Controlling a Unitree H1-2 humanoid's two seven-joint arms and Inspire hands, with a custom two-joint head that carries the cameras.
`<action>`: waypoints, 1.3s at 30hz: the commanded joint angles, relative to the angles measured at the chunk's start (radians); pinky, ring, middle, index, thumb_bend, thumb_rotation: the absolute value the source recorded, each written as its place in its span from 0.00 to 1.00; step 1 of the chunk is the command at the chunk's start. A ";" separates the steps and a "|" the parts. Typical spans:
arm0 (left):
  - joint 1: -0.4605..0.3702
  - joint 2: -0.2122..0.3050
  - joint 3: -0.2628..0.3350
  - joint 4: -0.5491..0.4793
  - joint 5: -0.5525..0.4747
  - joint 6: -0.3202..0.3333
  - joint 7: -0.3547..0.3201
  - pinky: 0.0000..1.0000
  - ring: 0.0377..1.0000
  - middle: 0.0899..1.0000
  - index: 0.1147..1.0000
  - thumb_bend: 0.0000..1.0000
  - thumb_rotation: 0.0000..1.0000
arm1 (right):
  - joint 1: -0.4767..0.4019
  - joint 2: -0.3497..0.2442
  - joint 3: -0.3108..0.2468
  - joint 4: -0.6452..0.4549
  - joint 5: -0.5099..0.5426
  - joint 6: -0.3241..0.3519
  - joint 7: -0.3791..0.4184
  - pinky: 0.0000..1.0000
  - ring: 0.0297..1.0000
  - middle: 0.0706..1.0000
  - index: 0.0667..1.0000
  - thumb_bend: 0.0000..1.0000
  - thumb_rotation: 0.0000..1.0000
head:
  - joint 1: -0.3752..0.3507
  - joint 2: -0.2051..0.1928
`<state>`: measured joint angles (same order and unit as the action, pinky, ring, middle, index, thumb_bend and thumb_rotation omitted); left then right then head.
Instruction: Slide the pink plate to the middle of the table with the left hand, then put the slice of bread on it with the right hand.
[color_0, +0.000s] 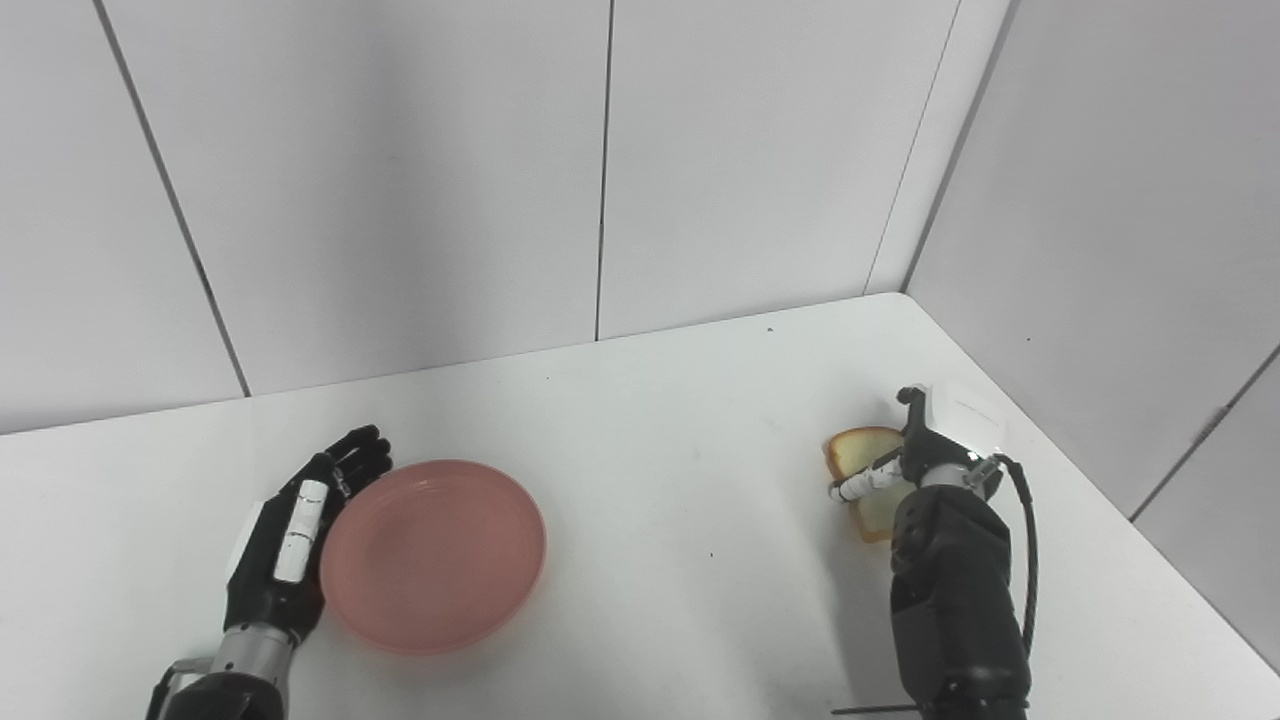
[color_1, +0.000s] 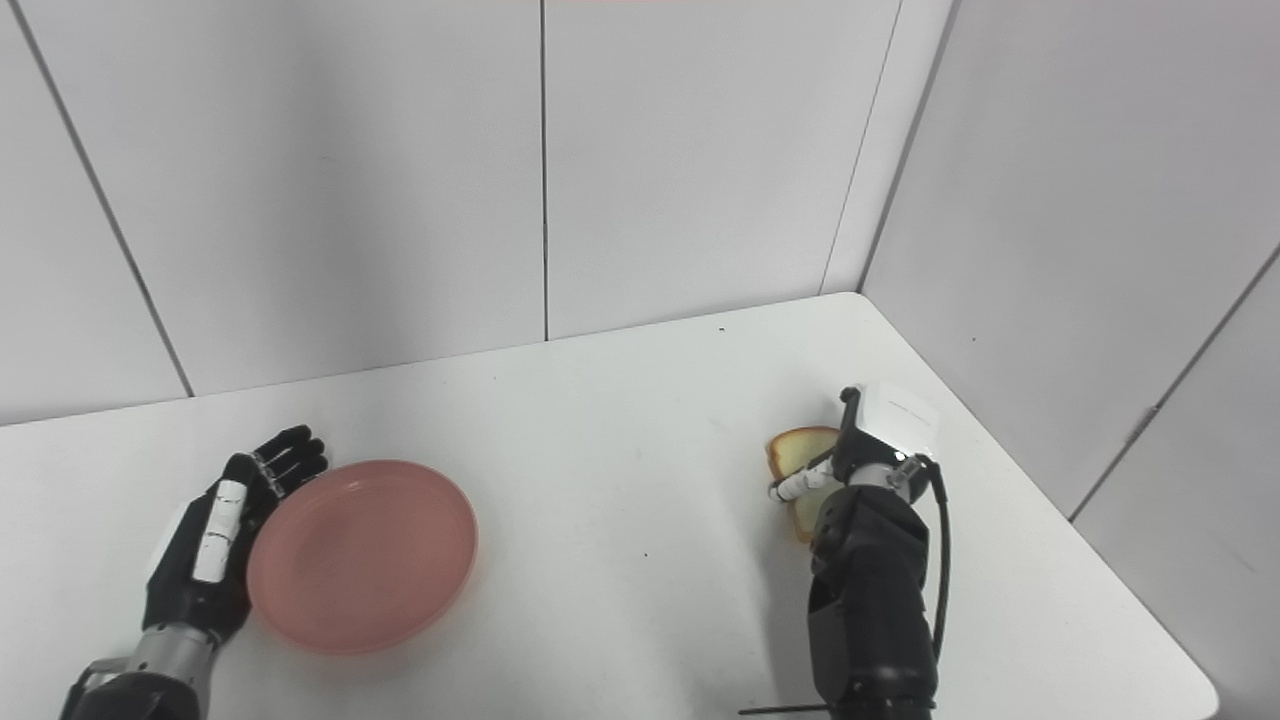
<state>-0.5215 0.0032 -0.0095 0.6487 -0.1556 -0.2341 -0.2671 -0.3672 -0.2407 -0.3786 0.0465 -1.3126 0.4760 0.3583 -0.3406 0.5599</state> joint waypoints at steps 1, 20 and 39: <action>0.029 -0.011 -0.010 0.037 0.006 0.000 -0.007 0.85 0.81 0.77 0.70 0.80 0.84 | -0.019 0.000 0.034 -0.053 0.011 -0.006 0.043 0.44 0.50 0.45 0.68 0.55 0.00 | 0.009 0.000; 0.005 -0.057 -0.031 0.110 0.049 -0.055 0.040 0.84 0.80 0.76 0.70 0.82 0.83 | -0.139 0.053 0.168 -0.305 0.057 -0.006 0.235 0.26 0.36 0.46 0.78 0.55 0.00 | 0.175 -0.004; -0.023 -0.117 -0.049 0.154 0.118 -0.085 0.119 0.79 0.78 0.77 0.70 0.89 0.85 | -0.254 0.177 0.514 -0.209 0.125 -0.008 0.190 0.27 0.37 0.45 0.72 0.54 0.00 | 0.402 0.001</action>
<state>-0.5842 -0.0875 -0.0488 0.7604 -0.0433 -0.3103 -0.1581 -0.5784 -0.0790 0.1283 -0.1466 -1.1907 0.4753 0.5863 0.0613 0.5599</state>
